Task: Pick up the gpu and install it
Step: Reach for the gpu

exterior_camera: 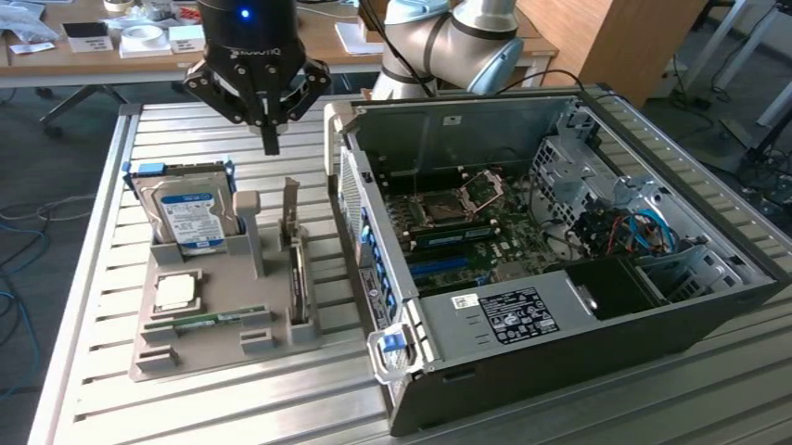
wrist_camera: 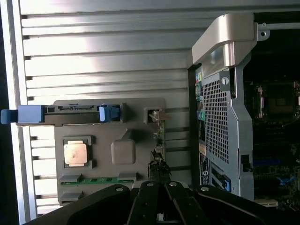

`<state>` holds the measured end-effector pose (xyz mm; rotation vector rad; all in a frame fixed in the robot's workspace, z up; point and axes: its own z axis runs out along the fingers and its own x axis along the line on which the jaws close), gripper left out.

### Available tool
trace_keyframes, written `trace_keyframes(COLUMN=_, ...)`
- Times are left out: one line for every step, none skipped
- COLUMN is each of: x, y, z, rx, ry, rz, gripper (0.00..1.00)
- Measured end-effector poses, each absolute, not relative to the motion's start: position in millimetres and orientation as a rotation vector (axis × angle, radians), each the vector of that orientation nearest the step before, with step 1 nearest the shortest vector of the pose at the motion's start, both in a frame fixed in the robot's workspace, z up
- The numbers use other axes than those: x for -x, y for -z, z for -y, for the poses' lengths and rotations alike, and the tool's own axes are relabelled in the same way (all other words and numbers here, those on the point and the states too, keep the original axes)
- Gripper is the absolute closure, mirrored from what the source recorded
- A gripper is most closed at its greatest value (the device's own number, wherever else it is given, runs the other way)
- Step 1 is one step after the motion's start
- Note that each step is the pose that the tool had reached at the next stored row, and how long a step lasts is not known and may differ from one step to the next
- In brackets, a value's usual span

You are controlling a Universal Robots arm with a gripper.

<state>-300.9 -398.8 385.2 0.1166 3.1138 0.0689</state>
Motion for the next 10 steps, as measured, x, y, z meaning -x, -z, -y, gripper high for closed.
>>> trace_keyframes(x=300.3, y=-385.1, z=398.8, rx=-0.117, ry=-0.069, rz=-3.114, gripper=0.89)
trace_keyframes(x=300.0, y=-385.1, z=398.8, rx=-0.117, ry=-0.069, rz=-3.114, gripper=0.89)
trace_keyframes(x=300.0, y=-385.1, z=398.9, rx=-0.117, ry=-0.069, rz=-3.114, gripper=0.89)
trace_keyframes(x=299.9, y=-385.1, z=399.3, rx=-0.117, ry=-0.069, rz=-3.114, gripper=0.89)
trace_keyframes(x=299.9, y=-385.1, z=400.1, rx=-0.116, ry=-0.069, rz=-3.114, gripper=0.89)
trace_keyframes(x=299.9, y=-385.1, z=401.4, rx=-0.117, ry=-0.069, rz=-3.114, gripper=0.89)
trace_keyframes(x=299.9, y=-385.1, z=403.0, rx=-0.117, ry=-0.069, rz=-3.114, gripper=0.89)
trace_keyframes(x=299.9, y=-385.1, z=404.9, rx=-0.117, ry=-0.069, rz=-3.114, gripper=0.89)
trace_keyframes(x=299.9, y=-385.1, z=406.8, rx=-0.117, ry=-0.069, rz=-3.114, gripper=0.89)
trace_keyframes(x=299.9, y=-385.1, z=408.9, rx=-0.117, ry=-0.068, rz=-3.114, gripper=0.89)
